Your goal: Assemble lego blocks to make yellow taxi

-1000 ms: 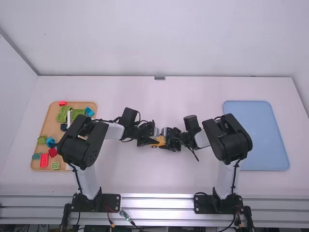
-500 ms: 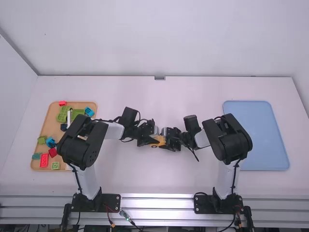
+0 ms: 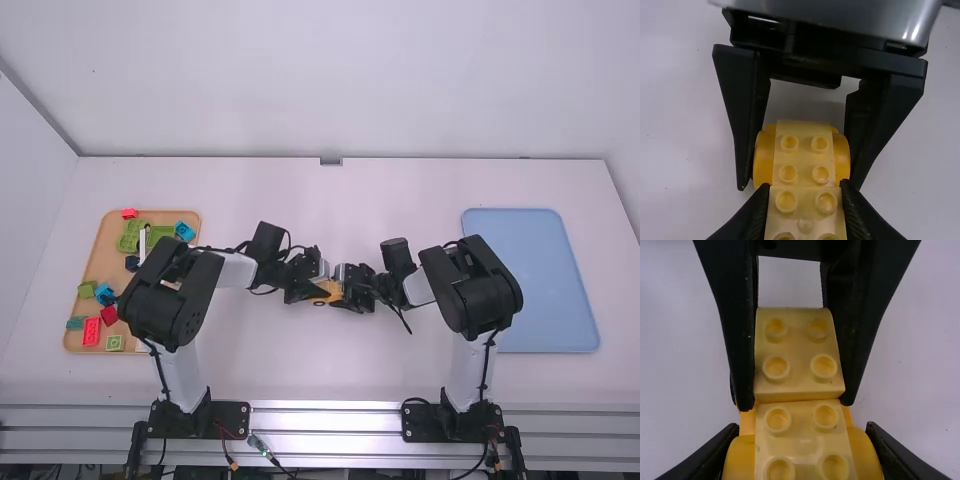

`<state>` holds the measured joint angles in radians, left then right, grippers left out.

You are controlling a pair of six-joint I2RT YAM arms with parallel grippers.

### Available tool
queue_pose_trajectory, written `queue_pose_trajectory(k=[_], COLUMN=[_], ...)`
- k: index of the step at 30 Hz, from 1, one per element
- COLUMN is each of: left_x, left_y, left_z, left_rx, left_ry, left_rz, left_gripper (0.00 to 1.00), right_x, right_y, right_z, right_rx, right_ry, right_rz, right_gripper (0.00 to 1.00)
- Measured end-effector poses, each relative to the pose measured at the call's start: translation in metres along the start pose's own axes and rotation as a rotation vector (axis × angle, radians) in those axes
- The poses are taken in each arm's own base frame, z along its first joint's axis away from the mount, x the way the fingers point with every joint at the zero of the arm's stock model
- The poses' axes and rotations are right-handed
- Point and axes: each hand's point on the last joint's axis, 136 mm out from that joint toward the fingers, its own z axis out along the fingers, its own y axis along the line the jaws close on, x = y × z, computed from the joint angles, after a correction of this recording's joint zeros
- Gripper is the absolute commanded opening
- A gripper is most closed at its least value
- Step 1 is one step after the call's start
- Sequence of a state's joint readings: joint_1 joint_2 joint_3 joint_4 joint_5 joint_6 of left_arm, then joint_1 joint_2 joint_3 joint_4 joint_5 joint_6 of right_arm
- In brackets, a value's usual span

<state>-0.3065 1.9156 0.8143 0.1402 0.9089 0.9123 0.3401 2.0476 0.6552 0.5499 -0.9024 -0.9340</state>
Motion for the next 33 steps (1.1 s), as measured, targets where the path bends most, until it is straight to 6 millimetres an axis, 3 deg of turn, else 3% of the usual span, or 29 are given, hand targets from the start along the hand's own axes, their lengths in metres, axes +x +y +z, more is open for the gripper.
queue_pose_trajectory(k=[6, 16, 25, 27, 30, 33], left_x=[-0.001, -0.002, -0.017, -0.026, -0.036, -0.035], left_y=[0.0, 0.001, 0.003, 0.006, 0.011, 0.013], left_z=[0.0, 0.0, -0.009, -0.022, -0.037, -0.044], left_rx=[0.0, -0.005, -0.009, -0.033, -0.069, -0.09], left_ry=[-0.004, -0.006, -0.051, -0.061, -0.064, -0.045], left_rz=[-0.001, 0.006, 0.029, 0.036, 0.041, 0.033], left_gripper=[0.48, 0.47, 0.48, 0.42, 0.02, 0.02], right_x=[0.0, 0.0, 0.0, 0.0, 0.0, 0.0], right_y=[0.0, 0.0, 0.0, 0.0, 0.0, 0.0], right_z=[0.0, 0.0, 0.0, 0.0, 0.0, 0.0], right_rx=[0.0, 0.0, 0.0, 0.0, 0.0, 0.001], right_ry=[0.0, 0.0, -0.001, 0.0, 0.0, 0.0], right_rz=[0.0, -0.001, -0.001, -0.001, -0.001, -0.001], right_gripper=[0.45, 0.46, 0.46, 0.45, 0.45, 0.45])
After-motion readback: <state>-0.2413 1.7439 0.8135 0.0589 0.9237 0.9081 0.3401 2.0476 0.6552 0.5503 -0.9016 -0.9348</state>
